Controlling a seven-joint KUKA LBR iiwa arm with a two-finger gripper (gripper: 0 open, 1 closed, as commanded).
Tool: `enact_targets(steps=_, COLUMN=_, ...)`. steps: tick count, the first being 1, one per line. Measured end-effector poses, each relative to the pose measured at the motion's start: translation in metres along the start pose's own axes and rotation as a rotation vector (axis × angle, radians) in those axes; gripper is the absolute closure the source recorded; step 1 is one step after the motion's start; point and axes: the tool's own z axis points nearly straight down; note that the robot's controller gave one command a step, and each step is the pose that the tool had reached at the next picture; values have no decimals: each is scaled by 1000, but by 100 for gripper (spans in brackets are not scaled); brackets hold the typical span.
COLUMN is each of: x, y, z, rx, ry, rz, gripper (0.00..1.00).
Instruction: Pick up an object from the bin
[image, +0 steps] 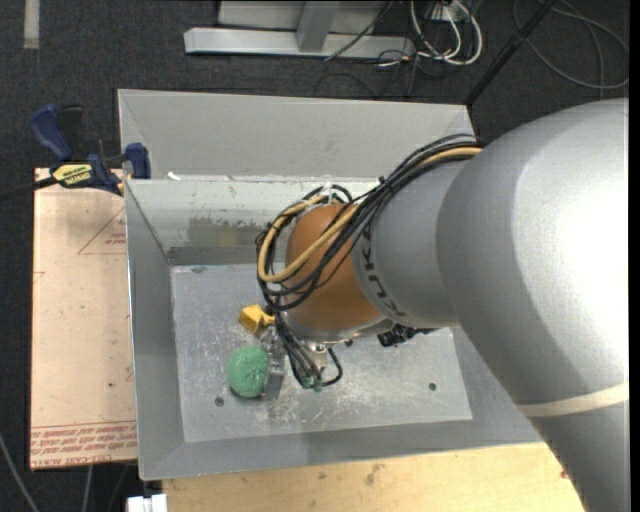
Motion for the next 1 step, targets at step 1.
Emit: enact_targets(steps=1, x=17, y=20, z=-156, rx=-1, ry=-3, rz=-61, gripper=100)
